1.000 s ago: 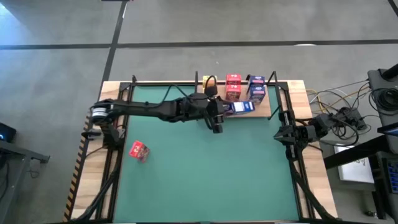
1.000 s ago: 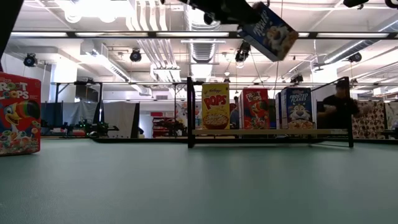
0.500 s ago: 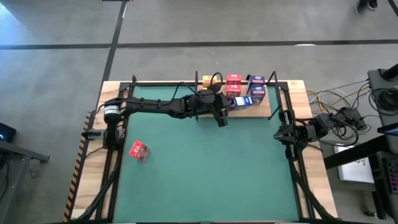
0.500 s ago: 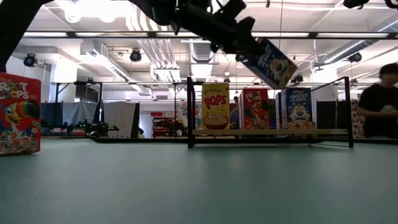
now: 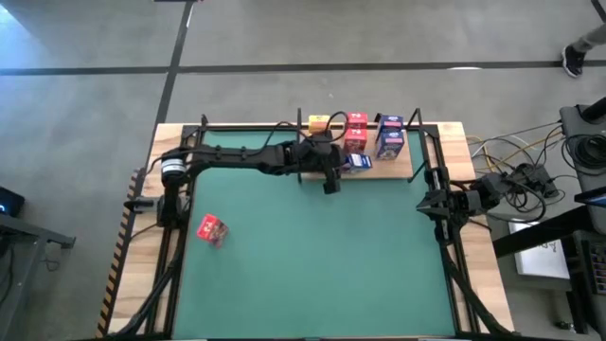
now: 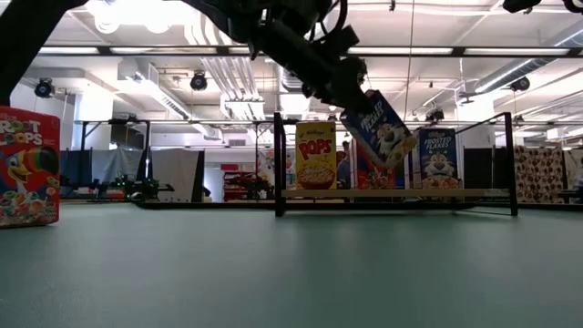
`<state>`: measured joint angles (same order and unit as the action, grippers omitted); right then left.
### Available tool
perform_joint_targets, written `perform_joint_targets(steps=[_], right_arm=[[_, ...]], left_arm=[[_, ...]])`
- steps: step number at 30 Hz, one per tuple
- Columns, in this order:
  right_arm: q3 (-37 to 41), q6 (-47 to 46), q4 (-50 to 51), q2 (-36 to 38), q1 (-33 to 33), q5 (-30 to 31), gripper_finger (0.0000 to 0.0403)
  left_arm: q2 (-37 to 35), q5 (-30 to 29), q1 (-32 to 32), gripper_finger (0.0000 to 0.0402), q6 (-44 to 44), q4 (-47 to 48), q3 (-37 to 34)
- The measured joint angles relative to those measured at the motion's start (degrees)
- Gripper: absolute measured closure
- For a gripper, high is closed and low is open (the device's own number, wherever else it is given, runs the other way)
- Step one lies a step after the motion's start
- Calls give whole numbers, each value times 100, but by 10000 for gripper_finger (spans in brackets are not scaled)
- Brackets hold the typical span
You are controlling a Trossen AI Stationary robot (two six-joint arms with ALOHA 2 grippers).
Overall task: Stack cereal on shelf
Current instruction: Put the blue cereal box on the shelf aligned with the other blue cereal boxes
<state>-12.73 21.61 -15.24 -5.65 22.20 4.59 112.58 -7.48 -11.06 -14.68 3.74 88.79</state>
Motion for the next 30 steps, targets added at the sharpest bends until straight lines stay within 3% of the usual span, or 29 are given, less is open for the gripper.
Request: perform_joint_targets(steps=[3,9,22,30], right_arm=[[0,0,-1,0,0,6,390],[0,-1,-1,-2,0,17,390],[-2,-17,25,-2,0,205,390],[-2,-32,43,-2,0,312,390]], left_arm=[[42,336,-28,243,16,374,357],[256,381,-96,243,-185,1403,1206],[1015,558,-138,243,-63,1819,2131],[1709,557,-169,242,20,2251,3119]])
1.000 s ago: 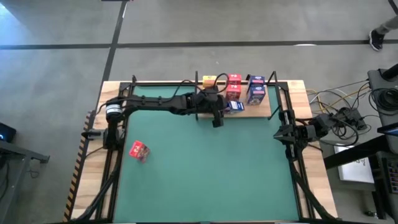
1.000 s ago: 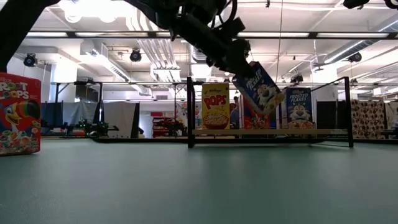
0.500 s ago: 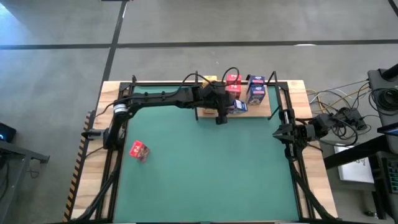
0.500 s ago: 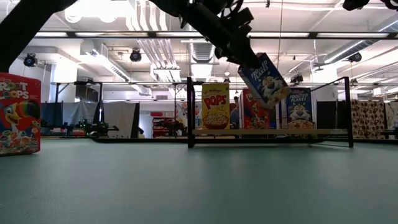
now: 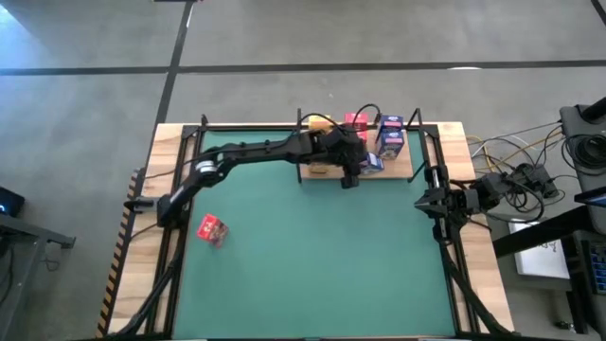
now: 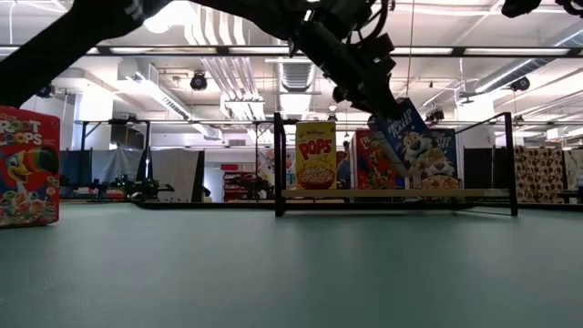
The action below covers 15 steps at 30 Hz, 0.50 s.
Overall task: Stack cereal on shelf
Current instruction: Put the blue cereal box on the shelf aligned with the other blue cereal boxes
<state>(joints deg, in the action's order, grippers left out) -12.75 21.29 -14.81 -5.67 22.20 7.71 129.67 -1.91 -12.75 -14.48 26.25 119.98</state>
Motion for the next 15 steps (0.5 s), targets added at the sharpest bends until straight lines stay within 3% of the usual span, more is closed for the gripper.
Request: perform_joint_targets(steps=[6,15], right_arm=[[0,-29,38,0,0,0,390],[0,-29,79,2,0,2,390]], left_arm=[[454,87,-14,231,1,483,676],[494,146,-60,209,2,268,673]])
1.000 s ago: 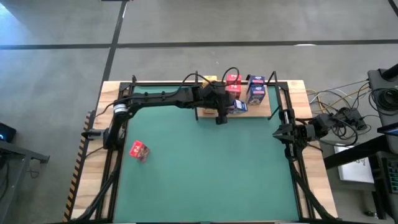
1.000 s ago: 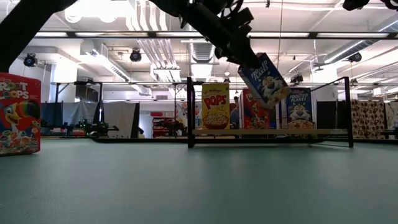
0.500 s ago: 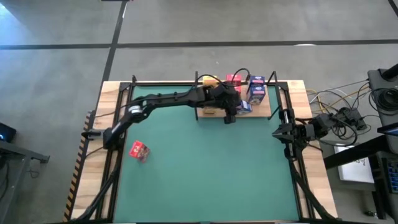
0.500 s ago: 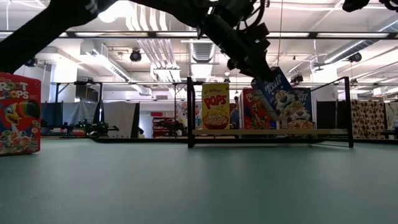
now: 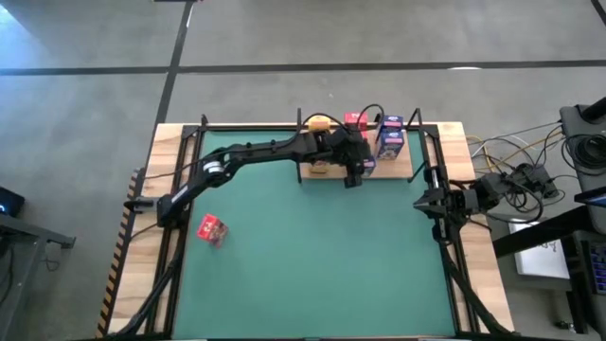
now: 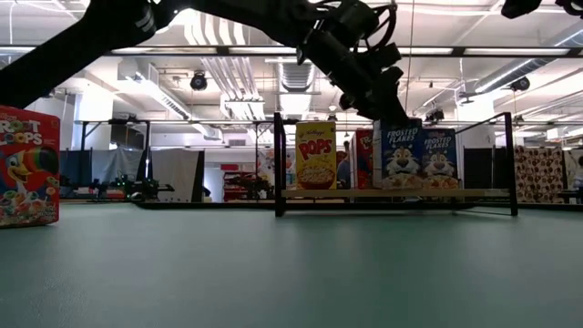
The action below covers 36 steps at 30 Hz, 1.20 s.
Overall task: Stack cereal on shelf
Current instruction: Put the blue cereal box on the shelf aligned with the other blue cereal boxes
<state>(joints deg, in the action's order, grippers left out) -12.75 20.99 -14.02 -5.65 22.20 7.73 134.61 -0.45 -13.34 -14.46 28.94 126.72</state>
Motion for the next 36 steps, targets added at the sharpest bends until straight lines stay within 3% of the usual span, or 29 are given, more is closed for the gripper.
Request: perform_joint_targets(steps=[11,18,23,30,36], right_arm=[[0,0,7,0,2,144,390],[0,-70,9,2,2,169,390],[0,-139,54,2,1,679,390],[0,-274,193,-3,1,1575,390],[0,-409,181,-4,0,1990,390]], left_arm=[[0,0,-4,198,-77,-99,5],[-7,1,-4,198,-379,196,413],[-10,2,4,198,-455,691,839],[-372,14,112,198,-432,1069,758],[-633,652,223,198,-250,1365,756]])
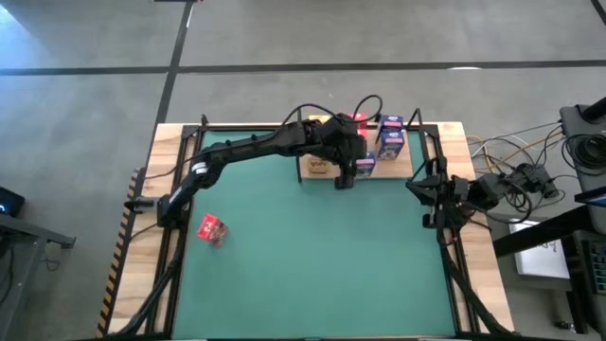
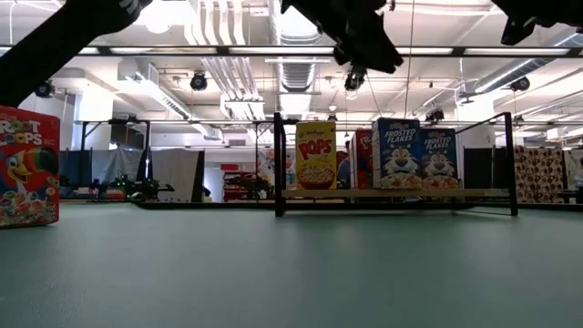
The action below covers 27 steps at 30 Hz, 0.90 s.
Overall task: Stack cereal on shelf
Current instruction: Put the blue cereal box on the shelf aligned with the other blue cereal boxes
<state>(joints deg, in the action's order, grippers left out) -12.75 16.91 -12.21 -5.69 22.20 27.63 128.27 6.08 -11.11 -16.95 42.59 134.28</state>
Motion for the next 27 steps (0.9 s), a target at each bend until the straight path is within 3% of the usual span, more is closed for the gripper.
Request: perform_joint_targets(steps=[9,14,17,24,27], right_arm=[[0,79,-33,-238,2,-62,390],[-2,102,-324,-498,1,-60,390],[0,98,-423,-685,0,-60,390],[0,-55,-676,-924,-24,-12,391],[-19,-186,-643,-938,-24,428,391]], left_arm=[[-298,228,322,198,53,278,-165],[-575,244,524,210,52,-8,-737],[-966,248,552,222,108,-614,-1530],[-2484,217,541,234,436,-2926,-4113],[-3129,166,581,235,605,-3854,-5119]])
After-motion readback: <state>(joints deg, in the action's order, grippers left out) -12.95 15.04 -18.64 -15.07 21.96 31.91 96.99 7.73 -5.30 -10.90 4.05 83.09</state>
